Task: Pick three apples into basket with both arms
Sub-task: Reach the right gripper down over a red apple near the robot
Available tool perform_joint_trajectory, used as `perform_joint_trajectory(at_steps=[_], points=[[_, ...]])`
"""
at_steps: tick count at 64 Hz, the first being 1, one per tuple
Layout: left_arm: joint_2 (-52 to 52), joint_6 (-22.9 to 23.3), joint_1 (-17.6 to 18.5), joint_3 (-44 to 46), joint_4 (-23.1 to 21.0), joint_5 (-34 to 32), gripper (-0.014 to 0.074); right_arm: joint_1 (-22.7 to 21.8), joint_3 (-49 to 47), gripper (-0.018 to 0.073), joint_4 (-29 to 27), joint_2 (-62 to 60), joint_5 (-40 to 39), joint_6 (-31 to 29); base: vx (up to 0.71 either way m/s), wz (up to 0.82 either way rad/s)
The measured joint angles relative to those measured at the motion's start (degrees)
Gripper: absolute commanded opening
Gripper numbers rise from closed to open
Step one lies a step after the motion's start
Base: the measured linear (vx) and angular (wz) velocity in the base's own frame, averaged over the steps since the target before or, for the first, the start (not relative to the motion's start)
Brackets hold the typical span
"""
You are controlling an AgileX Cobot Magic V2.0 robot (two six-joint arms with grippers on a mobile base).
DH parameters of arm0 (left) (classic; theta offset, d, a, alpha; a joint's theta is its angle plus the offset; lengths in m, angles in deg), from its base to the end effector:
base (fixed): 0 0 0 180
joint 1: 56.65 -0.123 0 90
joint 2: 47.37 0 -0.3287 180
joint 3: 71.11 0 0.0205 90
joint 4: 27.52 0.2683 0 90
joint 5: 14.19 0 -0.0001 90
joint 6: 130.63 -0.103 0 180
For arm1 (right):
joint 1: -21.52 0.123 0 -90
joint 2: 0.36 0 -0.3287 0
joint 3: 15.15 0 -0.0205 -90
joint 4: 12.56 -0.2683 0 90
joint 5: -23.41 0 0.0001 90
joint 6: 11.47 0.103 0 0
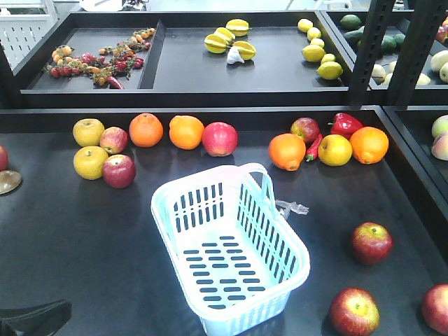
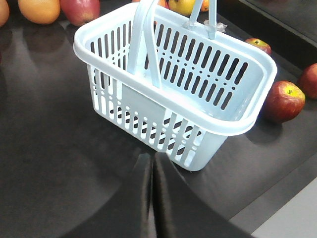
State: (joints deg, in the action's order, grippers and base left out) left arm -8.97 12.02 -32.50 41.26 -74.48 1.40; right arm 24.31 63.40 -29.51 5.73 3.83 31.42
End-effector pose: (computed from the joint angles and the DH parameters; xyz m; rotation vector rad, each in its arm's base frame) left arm 0.0793 -0.0578 0.2272 0.4065 2.0347 -0.5556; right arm 0.0324 -0.0085 0.2452 0.6413 1.0111 0.8953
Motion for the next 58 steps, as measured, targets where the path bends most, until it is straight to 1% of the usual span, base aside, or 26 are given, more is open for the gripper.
perform_joint_trajectory(at_steps=[3,9,12,15,16,17,20,22,23,25,27,28,31,34,35,37,38,39,41,43,46,49,51,58], points=[[0.0,0.0,0.0,0.0,0.0,0.0,-0.0008,0.0,-2.06,-0.0005,2.61,0.0,2.46,0.76,0.0,0.0],[0.0,0.0,0.0,-0.05,0.0,0.0,-0.0008,0.16,-10.18,-0.0005,11.98,0.53,11.7,0.95,0.0,0.0],[0.0,0.0,0.0,-0.05,0.0,0.0,-0.0007,0.54,-15.28,-0.0004,18.37,1.99,19.89,0.95,0.0,0.0],[0.0,0.0,0.0,-0.05,0.0,0.0,-0.0007,1.19,-19.68,-0.0002,22.31,3.83,26.48,0.61,0.0,0.0],[0.0,0.0,0.0,-0.05,0.0,0.0,-0.0007,1.64,-21.82,-0.0001,23.88,4.92,29.79,0.1,0.0,0.0],[0.0,0.0,0.0,-0.05,0.0,0.0,-0.0007,2.0,-23.24,-0.0001,24.72,5.68,30.85,-0.18,0.0,0.0],[0.0,0.0,0.0,-0.05,0.0,0.0,-0.0007,3.57,-27.97,0.0006,26.44,8.66,38.18,-3.75,0.0,0.0],[0.0,0.0,0.0,-0.05,0.0,0.0,-0.0007,4.66,-30.47,0.0015,26.81,10.53,43.11,-6.53,0.0,0.0],[0.0,0.0,0.0,-0.05,0.0,0.0,-0.0008,5.58,-32.24,0.0021,26.73,11.98,45.88,-8.93,0.0,0.0],[0.0,0.0,0.0,-0.05,0.0,0.0,-0.0008,6.87,-34.4,0.004,26.19,14.03,49.3,-12.4,0.0,0.0],[0.0,0.0,0.0,-0.05,0.0,0.0,-0.0008,8.57,-36.32,0.0066,25.27,16.66,52.43,-16.03,0.0,0.0],[0.0,0.0,0.0,-0.05,0.0,0.0,-0.0008,9.24,-37.59,0.0073,24.3,17.73,54.51,-18.76,0.0,0.0],[0.0,0.0,0.0,-0.05,0.0,0.0,-0.0008,11.55,-39.95,0.0131,21.69,21.49,58.04,-24.85,0.0,0.0],[0.0,0.0,0.0,-0.05,-0.01,0.0,-0.0008,13.59,-41.47,0.021,19.22,25.09,61.45,-30.43,0.0,0.0],[0.0,0.0,0.0,-0.05,-0.01,0.0,-0.0008,14.37,-41.88,0.0251,18.31,26.53,62.08,-32.52,0.0,0.0],[0.0,0.0,0.0,-0.05,-0.06,0.0,-0.0008,15.27,-42.22,0.0327,17.39,28.35,62.93,-34.32,0.0,0.0],[0.0,0.0,0.0,-0.05,-0.06,0.0,-0.0008,15.81,-42.35,0.0359,16.95,29.64,63.48,-36.29,0.0,0.0],[0.0,0.0,0.0,-0.05,-0.06,0.0,-0.0008,16.08,-42.4,0.0409,16.95,30.44,63.64,-37.08,0.0,0.0],[0.0,0.0,0.0,-0.05,-0.11,0.0,-0.0008,16.56,-42.47,0.0473,16.61,32.32,63.88,-38.57,0.0,0.0],[0.0,0.0,0.0,-0.05,-0.11,0.0,-0.0008,16.63,-42.47,0.0559,16.61,33.71,63.88,-39.35,0.0,0.0],[0.0,0.0,0.0,-0.05,-0.15,0.0,-0.0008,16.63,-42.47,0.0645,17.42,36.0,63.17,-40.38,0.0,0.0],[0.0,0.0,0.0,-0.05,-0.15,0.0,-0.0008,16.63,-42.47,0.071,18.75,37.63,62.57,-41.02,0.0,0.0],[0.0,0.0,0.0,-0.05,-0.15,0.0,-0.0008,16.63,-42.47,0.0729,19.78,38.6,62.29,-41.24,0.0,0.0],[0.0,0.0,0.0,-0.05,-0.15,0.0,-0.0008,16.63,-42.57,0.0722,21.1,41.72,63.06,-41.4,0.0,0.0]])
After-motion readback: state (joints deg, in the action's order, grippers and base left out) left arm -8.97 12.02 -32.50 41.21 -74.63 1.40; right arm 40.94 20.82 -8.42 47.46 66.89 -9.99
